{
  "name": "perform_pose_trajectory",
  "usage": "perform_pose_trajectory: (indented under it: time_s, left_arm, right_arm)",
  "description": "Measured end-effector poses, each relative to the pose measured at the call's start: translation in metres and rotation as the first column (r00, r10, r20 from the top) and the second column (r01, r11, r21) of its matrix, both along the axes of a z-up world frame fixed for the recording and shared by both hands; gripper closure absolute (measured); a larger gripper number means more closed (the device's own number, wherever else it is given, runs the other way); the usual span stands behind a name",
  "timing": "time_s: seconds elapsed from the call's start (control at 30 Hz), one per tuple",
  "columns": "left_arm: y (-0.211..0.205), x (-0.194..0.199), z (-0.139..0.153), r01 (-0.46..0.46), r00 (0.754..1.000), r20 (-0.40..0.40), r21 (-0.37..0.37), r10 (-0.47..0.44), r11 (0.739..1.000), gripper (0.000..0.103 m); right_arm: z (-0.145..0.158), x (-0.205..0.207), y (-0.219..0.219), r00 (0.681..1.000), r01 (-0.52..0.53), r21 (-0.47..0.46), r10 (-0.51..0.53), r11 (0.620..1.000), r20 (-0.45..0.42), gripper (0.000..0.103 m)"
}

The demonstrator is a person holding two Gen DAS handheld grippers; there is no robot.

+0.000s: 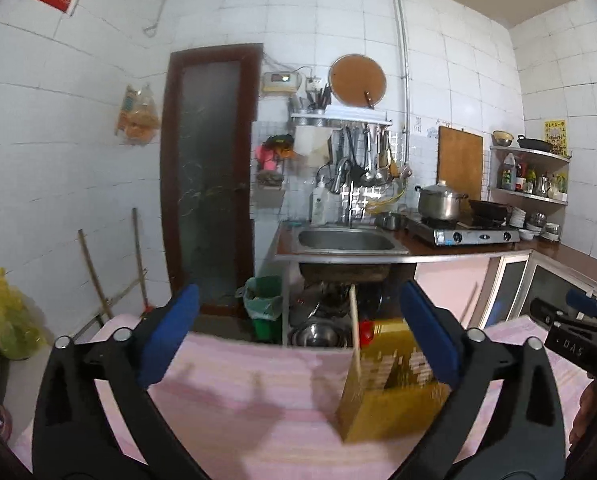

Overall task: Organize utensils
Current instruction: 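Open both tools to drop the chopsticks into the yellow holder, then grasp the light-blue spatula with the right tool while the left tool approaches the spoon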

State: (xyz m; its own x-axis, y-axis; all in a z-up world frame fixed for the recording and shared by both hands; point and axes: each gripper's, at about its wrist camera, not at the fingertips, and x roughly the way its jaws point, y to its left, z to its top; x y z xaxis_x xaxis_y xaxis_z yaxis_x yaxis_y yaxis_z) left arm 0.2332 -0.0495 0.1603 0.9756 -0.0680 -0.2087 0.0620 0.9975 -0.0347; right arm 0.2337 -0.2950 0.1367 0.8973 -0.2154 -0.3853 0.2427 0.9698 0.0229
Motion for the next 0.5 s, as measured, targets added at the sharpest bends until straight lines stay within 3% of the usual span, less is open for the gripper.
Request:
perform_pose_trajectory:
  time_s: [0.27, 0.5]
  left_arm:
    - [0.030, -0.042, -0.050, -0.040, 0.983, -0.181, 0.008, 0.040, 0.999, 0.005]
    - [0.037, -0.056, -0.090, -0.061, 0.963, -0.260, 0.042, 0.070, 0.997, 0.005]
  right_arm:
    - [-0.054, -0.061, 0.014, 0.994, -0.021, 0.025, 0.023, 0.999, -0.107, 0.027]
    - [-0.091, -0.091, 0.031, 0.988, -0.024, 0.025, 0.027, 0.999, -0.154, 0.024]
